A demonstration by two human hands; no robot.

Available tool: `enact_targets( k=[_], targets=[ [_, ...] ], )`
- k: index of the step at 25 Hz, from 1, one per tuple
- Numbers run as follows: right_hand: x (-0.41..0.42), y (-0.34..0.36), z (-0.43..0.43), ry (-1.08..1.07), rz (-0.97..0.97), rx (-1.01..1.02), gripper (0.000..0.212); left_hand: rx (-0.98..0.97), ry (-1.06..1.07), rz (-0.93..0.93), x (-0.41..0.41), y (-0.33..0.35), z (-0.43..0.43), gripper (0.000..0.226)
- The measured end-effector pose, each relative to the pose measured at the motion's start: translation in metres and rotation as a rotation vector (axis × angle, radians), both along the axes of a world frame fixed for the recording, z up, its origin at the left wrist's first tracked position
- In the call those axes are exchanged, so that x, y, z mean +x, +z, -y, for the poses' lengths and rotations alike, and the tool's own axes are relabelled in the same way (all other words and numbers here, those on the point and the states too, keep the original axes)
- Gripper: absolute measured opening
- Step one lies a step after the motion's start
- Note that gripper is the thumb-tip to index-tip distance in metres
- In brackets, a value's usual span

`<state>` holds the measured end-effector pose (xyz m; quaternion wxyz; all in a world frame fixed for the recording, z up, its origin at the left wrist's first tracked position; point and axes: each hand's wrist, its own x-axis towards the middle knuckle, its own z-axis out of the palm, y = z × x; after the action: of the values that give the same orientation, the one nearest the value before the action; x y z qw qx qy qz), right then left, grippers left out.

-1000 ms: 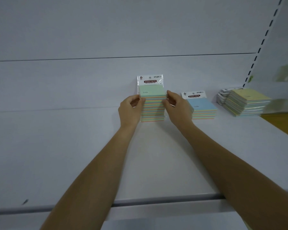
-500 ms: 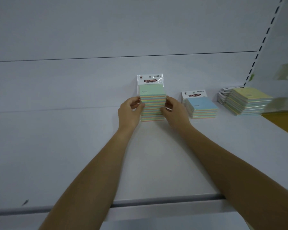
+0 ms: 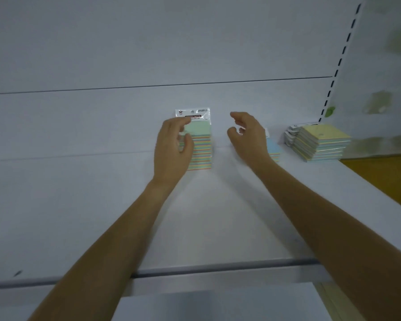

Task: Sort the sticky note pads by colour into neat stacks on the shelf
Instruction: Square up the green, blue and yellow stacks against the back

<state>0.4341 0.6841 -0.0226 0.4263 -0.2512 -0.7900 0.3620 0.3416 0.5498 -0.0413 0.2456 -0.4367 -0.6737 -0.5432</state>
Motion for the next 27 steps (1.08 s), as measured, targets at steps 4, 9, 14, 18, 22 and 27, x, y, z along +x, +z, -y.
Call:
enact_targets(
  k=[4,9,14,18,22,27],
  targets=[
    [0.047,-0.003,-0.066,0.033,0.292,0.087,0.037,-0.428,-0.167,0.152,0.043,0.008,-0.056,0.036],
    [0.076,-0.034,-0.103,0.086,0.531,0.0,0.052,-0.723,-0.038,0.495,0.079,-0.003,-0.115,0.056],
    [0.082,-0.048,-0.103,0.181,0.276,-0.214,0.055,-0.447,0.032,0.585,0.087,-0.03,-0.134,0.043],
    [0.079,-0.051,-0.107,0.159,0.239,-0.252,0.043,-0.325,0.019,0.646,0.073,-0.04,-0.132,0.037],
    [0.079,-0.051,-0.107,0.142,0.27,-0.143,0.031,-0.287,0.012,0.655,0.07,-0.043,-0.134,0.03],
    [0.078,-0.052,-0.109,0.161,0.301,-0.091,0.034,-0.332,-0.08,0.64,0.072,-0.04,-0.129,0.039]
  ],
)
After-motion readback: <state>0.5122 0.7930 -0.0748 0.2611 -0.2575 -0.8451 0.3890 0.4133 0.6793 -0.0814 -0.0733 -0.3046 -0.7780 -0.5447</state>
